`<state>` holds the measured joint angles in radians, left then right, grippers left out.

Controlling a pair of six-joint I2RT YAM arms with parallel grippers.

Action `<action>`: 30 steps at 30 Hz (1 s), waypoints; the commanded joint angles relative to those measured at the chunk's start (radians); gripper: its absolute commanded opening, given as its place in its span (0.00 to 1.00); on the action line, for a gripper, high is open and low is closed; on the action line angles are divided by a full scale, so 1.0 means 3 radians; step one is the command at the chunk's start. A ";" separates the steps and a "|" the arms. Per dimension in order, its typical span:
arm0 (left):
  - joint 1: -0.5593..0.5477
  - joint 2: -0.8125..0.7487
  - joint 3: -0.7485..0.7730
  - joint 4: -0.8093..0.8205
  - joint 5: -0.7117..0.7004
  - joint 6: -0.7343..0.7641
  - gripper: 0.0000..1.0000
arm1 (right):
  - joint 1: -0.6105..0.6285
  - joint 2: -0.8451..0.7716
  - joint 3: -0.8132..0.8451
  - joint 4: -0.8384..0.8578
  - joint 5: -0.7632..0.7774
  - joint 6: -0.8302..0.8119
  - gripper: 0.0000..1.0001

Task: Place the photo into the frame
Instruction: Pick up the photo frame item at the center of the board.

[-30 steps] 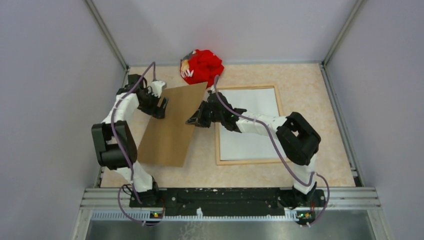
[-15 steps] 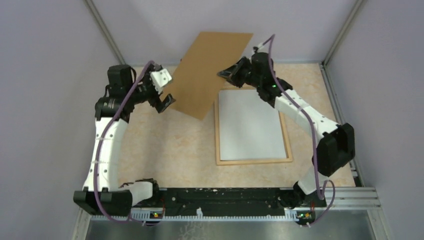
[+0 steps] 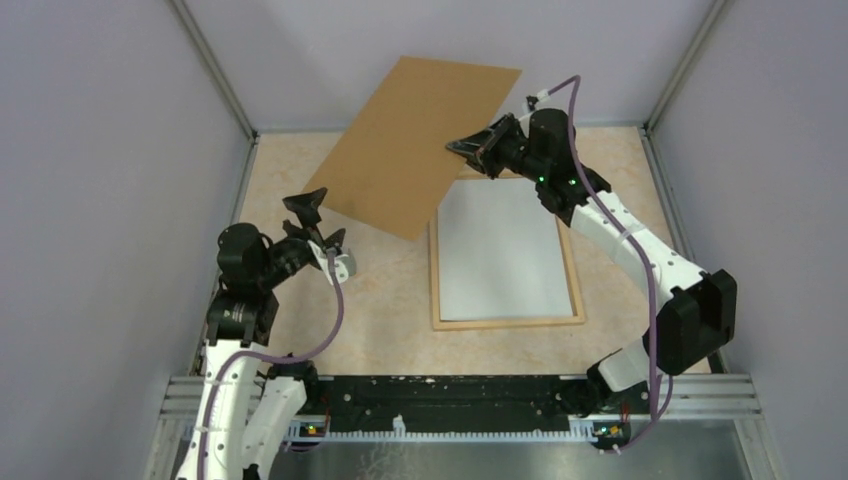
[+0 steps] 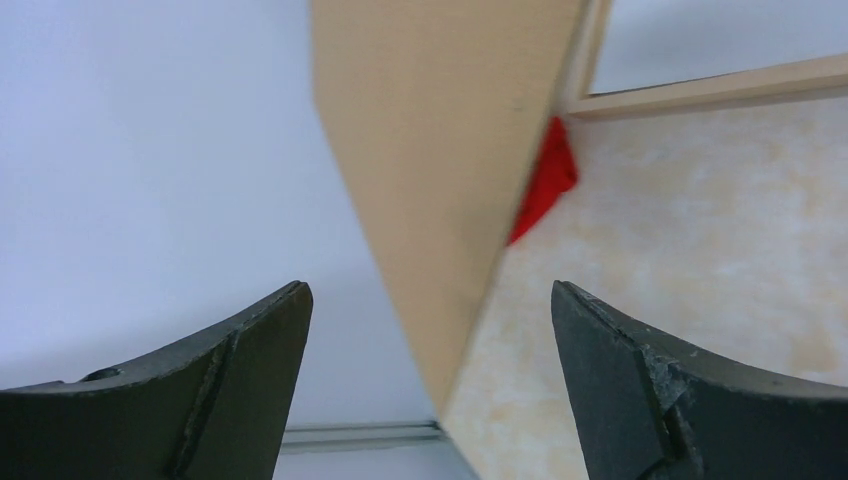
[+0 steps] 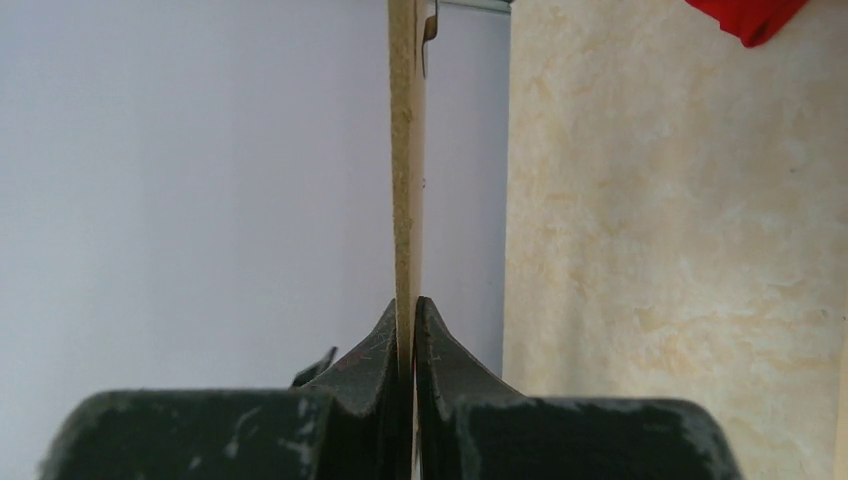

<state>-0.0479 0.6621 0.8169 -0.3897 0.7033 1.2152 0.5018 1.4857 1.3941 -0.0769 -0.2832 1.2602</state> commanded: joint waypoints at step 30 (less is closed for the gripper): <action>-0.0024 -0.0621 -0.0705 0.0392 0.0360 0.1556 0.98 | -0.0114 -0.0365 0.0005 0.0291 -0.0265 0.0125 0.00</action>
<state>-0.0498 0.5022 0.6273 -0.2386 0.7372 1.6318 0.4862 1.4361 1.3045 -0.1108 -0.3588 1.2755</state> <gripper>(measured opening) 0.980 0.017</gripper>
